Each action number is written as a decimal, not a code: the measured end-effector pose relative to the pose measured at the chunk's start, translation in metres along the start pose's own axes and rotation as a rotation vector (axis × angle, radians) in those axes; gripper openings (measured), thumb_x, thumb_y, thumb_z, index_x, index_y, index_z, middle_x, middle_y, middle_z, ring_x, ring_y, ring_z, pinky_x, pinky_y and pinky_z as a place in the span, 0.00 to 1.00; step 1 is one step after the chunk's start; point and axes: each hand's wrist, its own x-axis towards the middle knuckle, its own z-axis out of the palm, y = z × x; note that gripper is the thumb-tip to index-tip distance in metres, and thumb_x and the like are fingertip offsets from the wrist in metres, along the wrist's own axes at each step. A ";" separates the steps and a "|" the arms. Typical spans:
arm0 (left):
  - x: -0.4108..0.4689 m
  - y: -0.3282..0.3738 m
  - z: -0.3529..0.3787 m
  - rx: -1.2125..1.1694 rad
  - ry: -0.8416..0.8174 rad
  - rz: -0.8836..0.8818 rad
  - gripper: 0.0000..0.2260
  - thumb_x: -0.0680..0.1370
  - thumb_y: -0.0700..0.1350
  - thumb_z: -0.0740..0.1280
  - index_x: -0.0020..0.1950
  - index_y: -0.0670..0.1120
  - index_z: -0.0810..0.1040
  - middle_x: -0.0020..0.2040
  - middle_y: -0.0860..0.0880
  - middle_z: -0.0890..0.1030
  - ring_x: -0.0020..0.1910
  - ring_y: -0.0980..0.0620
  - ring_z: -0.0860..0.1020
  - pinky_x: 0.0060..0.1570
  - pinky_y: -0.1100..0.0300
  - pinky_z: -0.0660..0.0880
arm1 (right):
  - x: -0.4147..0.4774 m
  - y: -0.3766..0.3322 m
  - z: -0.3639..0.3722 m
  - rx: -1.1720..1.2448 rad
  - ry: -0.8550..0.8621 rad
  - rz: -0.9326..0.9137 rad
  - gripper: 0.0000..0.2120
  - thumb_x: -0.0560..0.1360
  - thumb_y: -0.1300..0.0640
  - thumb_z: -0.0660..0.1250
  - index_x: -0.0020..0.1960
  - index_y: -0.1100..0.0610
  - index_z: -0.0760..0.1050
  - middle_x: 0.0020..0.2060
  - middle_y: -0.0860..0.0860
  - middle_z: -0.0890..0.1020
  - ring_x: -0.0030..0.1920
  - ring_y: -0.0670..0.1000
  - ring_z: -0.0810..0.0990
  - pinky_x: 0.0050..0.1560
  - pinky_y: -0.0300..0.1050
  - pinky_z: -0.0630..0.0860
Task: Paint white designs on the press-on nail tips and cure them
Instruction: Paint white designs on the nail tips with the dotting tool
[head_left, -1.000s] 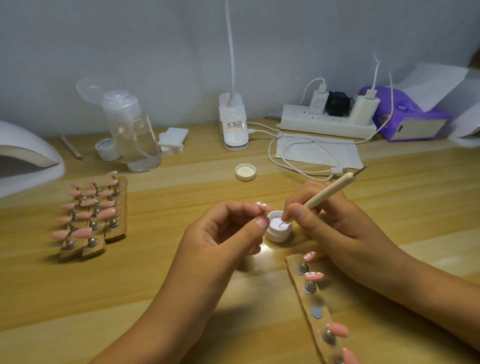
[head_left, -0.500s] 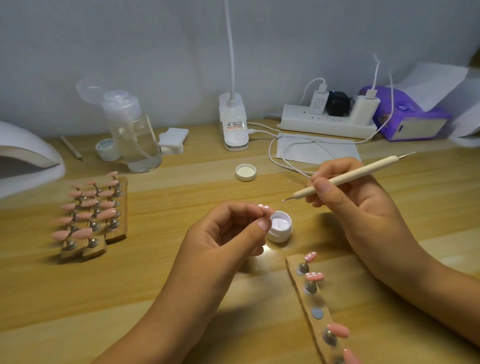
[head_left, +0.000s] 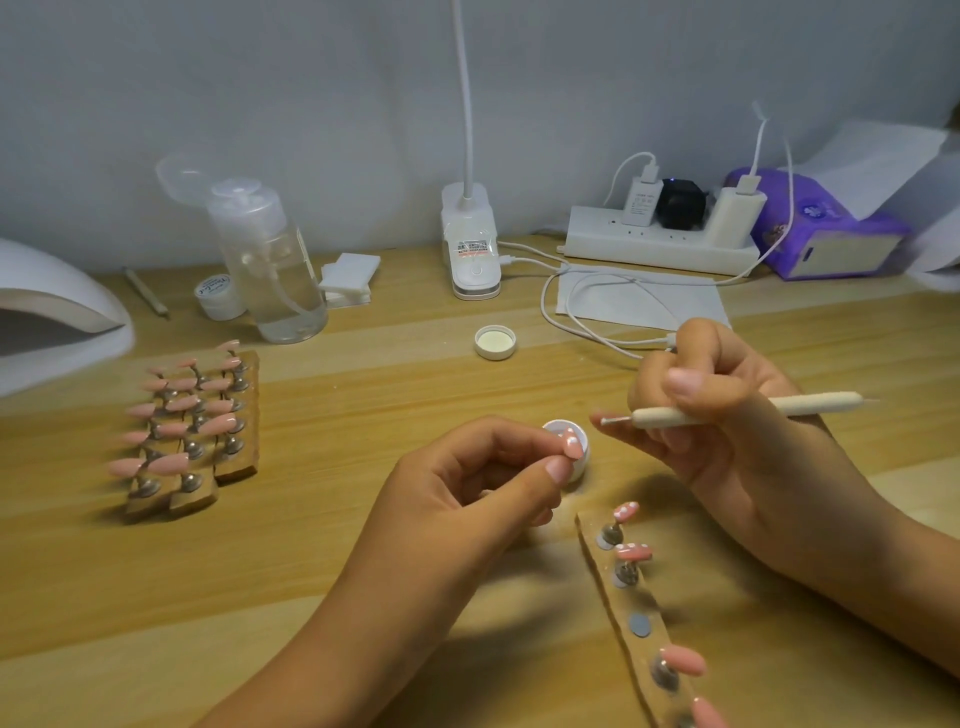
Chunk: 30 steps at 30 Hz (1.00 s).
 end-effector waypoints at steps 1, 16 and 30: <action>0.000 0.000 0.000 0.007 -0.008 -0.005 0.04 0.71 0.46 0.72 0.44 0.49 0.85 0.37 0.53 0.83 0.35 0.59 0.77 0.39 0.68 0.74 | 0.000 -0.001 0.002 0.015 0.003 0.001 0.09 0.70 0.59 0.66 0.33 0.51 0.69 0.27 0.48 0.71 0.30 0.45 0.72 0.50 0.48 0.80; -0.001 -0.003 -0.001 0.031 -0.027 -0.034 0.05 0.69 0.46 0.74 0.43 0.48 0.85 0.38 0.47 0.83 0.34 0.57 0.77 0.38 0.66 0.75 | -0.003 -0.003 0.009 0.045 0.000 0.077 0.08 0.67 0.61 0.68 0.32 0.54 0.71 0.29 0.49 0.75 0.30 0.44 0.76 0.37 0.45 0.82; 0.000 -0.003 -0.001 0.030 -0.030 -0.033 0.05 0.69 0.46 0.74 0.43 0.48 0.84 0.36 0.50 0.83 0.35 0.57 0.78 0.38 0.66 0.75 | -0.003 -0.004 0.011 0.055 0.007 0.085 0.08 0.67 0.61 0.68 0.33 0.55 0.71 0.29 0.50 0.74 0.31 0.45 0.77 0.37 0.45 0.82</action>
